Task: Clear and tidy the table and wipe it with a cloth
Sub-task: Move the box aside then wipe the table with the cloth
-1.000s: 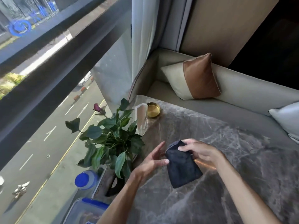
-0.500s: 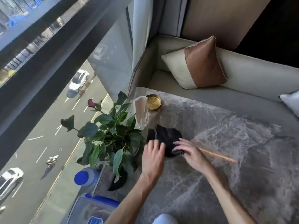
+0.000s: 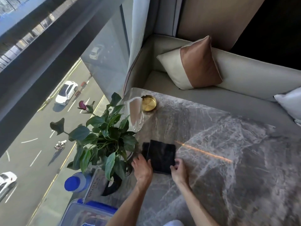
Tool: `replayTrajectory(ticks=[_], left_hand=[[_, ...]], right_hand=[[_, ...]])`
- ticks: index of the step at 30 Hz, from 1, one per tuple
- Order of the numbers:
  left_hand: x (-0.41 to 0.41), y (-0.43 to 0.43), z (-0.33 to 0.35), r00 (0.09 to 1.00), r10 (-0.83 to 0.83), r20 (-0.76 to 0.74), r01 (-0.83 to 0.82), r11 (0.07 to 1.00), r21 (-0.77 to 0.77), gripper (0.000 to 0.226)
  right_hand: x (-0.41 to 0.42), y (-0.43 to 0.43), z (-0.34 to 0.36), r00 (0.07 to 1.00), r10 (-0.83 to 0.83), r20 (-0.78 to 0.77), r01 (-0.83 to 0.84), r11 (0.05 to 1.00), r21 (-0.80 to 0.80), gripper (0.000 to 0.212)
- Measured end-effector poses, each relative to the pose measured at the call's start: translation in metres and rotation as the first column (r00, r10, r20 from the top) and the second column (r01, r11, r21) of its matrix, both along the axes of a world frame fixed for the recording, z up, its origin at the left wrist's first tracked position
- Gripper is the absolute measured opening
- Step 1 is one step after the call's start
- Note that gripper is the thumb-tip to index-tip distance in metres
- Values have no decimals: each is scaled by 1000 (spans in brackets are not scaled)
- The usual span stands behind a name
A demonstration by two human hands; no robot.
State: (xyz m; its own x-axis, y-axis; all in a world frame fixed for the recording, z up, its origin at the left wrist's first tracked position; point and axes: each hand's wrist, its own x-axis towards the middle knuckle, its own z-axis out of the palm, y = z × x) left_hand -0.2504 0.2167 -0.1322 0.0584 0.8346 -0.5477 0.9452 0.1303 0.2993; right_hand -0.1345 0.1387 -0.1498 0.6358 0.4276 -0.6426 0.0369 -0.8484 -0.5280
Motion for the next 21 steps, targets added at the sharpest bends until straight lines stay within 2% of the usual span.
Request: replayTrajectory(ticks=[2, 4, 6, 8, 10, 12, 14, 16, 19, 21], left_hand=[[1, 2, -3, 999, 29, 13, -29, 1000, 7, 39], [0, 2, -7, 999, 26, 19, -26, 999, 24, 34], [-2, -1, -10, 999, 9, -35, -8, 1000, 18, 37], [-3, -5, -13, 994, 4, -112, -5, 1000, -8, 44], [-4, -6, -16, 990, 12, -140, -15, 1000, -19, 47], [-4, -6, -16, 990, 18, -141, -23, 999, -29, 47], [-2, -7, -14, 990, 0, -138, -4, 1000, -28, 44], [0, -11, -7, 998, -26, -52, 26, 1000, -6, 35], [0, -21, 1, 952, -46, 303, 23, 997, 77, 11], [1, -27, 8, 883, -57, 467, 4, 993, 115, 20]], right_hand=[[-7, -2, -2, 1000, 7, -15, -8, 999, -52, 24], [-6, -6, -2, 996, 90, 13, -87, 984, -155, 27], [-2, -9, 1, 969, 200, 147, -164, 960, -227, 32], [6, -3, 9, 906, 242, 348, -216, 970, -111, 32], [18, 16, 11, 842, 314, 438, -369, 928, 43, 31], [31, 44, 9, 762, 491, 423, -554, 832, 31, 35], [39, 70, 4, 702, 623, 345, -650, 758, -46, 41], [41, 88, -2, 675, 682, 281, -685, 721, -103, 43], [44, 103, -5, 644, 727, 236, -726, 679, -110, 35], [49, 106, -4, 677, 708, 200, -712, 699, -66, 28]])
